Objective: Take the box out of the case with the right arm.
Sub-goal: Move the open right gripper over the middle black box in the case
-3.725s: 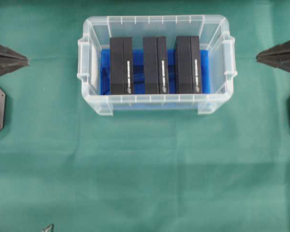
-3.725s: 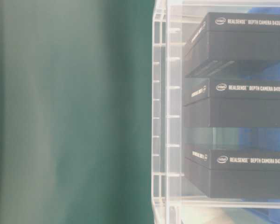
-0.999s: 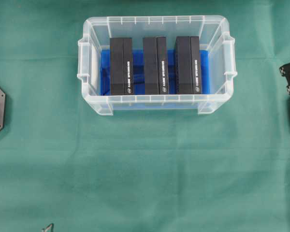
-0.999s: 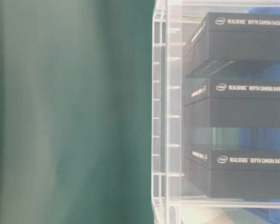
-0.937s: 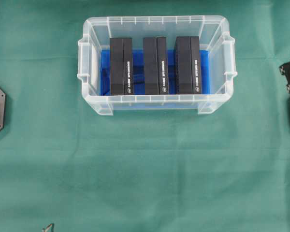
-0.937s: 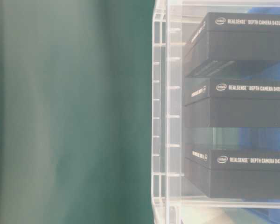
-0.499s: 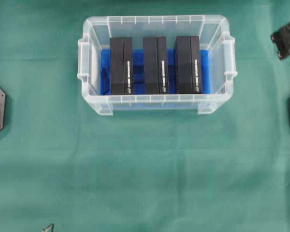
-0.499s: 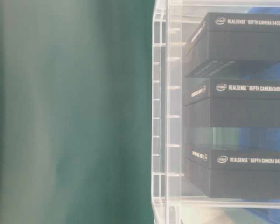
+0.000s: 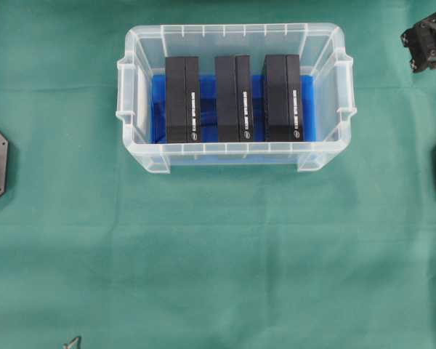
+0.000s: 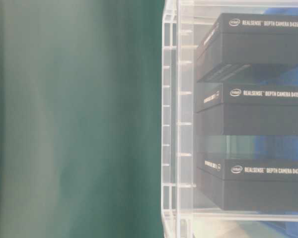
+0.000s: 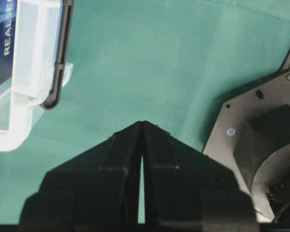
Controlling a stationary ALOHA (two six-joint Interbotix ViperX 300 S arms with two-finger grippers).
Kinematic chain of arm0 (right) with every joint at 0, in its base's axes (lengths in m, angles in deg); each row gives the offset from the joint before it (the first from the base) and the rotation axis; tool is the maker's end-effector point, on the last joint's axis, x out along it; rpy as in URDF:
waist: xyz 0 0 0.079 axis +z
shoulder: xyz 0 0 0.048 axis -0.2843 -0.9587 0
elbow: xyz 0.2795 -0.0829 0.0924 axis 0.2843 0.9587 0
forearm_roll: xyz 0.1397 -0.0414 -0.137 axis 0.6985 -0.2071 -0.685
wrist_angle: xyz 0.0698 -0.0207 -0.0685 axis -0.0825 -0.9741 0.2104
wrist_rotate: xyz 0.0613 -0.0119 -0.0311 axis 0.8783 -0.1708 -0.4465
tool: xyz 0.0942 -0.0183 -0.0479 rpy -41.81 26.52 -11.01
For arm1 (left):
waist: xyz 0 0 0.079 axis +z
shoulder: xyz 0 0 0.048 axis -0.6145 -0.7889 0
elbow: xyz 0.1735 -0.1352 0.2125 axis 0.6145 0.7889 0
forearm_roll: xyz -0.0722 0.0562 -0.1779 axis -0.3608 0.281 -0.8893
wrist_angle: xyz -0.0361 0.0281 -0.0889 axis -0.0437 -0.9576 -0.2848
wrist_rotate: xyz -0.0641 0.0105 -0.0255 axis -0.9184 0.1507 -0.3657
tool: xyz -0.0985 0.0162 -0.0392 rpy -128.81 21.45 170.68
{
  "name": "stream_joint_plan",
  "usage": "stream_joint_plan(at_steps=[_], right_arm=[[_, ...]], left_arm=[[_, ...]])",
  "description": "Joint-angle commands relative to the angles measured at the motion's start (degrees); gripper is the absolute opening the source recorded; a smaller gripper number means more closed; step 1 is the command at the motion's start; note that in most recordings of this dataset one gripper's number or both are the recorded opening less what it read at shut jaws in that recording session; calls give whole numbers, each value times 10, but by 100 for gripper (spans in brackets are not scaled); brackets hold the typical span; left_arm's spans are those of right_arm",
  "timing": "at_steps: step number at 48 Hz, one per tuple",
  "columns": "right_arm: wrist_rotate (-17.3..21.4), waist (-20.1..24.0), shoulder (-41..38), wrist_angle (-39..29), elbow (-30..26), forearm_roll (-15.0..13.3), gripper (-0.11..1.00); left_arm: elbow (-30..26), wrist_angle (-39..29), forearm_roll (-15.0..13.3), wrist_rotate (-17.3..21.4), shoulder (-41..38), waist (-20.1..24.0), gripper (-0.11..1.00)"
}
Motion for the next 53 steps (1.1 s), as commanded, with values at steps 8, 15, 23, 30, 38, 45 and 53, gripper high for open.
stream_joint_plan(at_steps=[8,15,23,30,38,45,53], right_arm=[[9,-3,4,4,-8,-7,6],[36,-2,3,-4,-8,-25,45],[45,-2,1,-12,-8,-43,90],[46,-2,0,-16,-8,-45,93],[47,-3,0,-15,-8,-45,93],[47,-2,0,-16,-8,-45,93],[47,-3,1,-27,-8,-44,93]], left_arm=[[-15,2,1,1,-2,-3,0],[-14,2,1,1,-3,-3,0],[-14,2,1,1,-2,-3,0],[-14,2,1,1,-2,-3,0],[-14,2,1,2,-3,-3,0],[-14,2,1,1,-2,-3,0],[-13,2,2,1,-3,-3,0]])
